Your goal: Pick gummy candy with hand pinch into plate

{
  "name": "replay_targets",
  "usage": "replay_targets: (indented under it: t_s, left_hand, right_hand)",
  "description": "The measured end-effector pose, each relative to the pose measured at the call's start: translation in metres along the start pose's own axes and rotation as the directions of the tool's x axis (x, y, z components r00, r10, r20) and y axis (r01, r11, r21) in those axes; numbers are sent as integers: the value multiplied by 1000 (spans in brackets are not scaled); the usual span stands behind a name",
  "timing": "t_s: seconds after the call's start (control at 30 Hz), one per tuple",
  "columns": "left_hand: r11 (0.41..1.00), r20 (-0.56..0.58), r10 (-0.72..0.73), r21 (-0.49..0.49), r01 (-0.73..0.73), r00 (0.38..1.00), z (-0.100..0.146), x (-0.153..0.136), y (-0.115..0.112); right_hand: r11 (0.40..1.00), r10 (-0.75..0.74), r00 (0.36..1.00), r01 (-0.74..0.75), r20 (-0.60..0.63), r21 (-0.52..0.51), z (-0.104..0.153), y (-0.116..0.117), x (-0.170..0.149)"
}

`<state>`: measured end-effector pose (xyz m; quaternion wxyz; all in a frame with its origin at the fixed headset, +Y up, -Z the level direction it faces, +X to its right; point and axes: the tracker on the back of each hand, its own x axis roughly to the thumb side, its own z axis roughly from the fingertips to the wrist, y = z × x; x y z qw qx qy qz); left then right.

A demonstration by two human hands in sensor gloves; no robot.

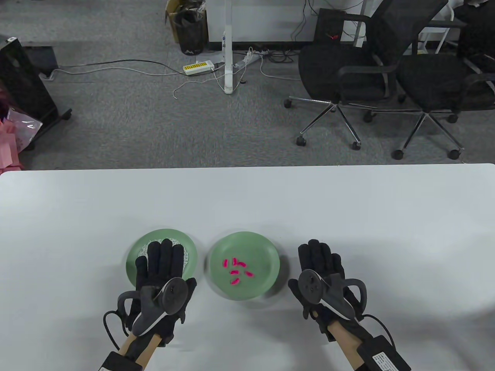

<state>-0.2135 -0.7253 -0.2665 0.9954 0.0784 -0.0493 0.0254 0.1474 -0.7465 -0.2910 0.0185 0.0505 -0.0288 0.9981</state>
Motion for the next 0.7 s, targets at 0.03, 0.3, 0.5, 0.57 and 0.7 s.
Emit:
replay_targets:
  t_s: [0.03,0.3,0.5,0.57,0.7]
  left_hand:
    - [1000,-1,9,-10,-9,1000,1,0,-1]
    - [995,-20,48,-85,-50,999,1,-4,-6]
    - [994,-30,51,-90,-54,998,1,-6,-9]
    - [994,-28,55,-95,-57,998,0,-6,-11]
    - [994,-26,41,-104,-43,999,0,-5,-14]
  right_hand:
    - [1000,-1,1000,1,2,0,0,1,1]
    - [1000,14,1000,-14,1,25,-3,5,5]
    - [1000,14,1000,-14,1,26,-3,5,6]
    - [999,17,1000,-17,1,28,-3,5,6]
    - [999,15,1000,-15,1,30,-3,5,6]
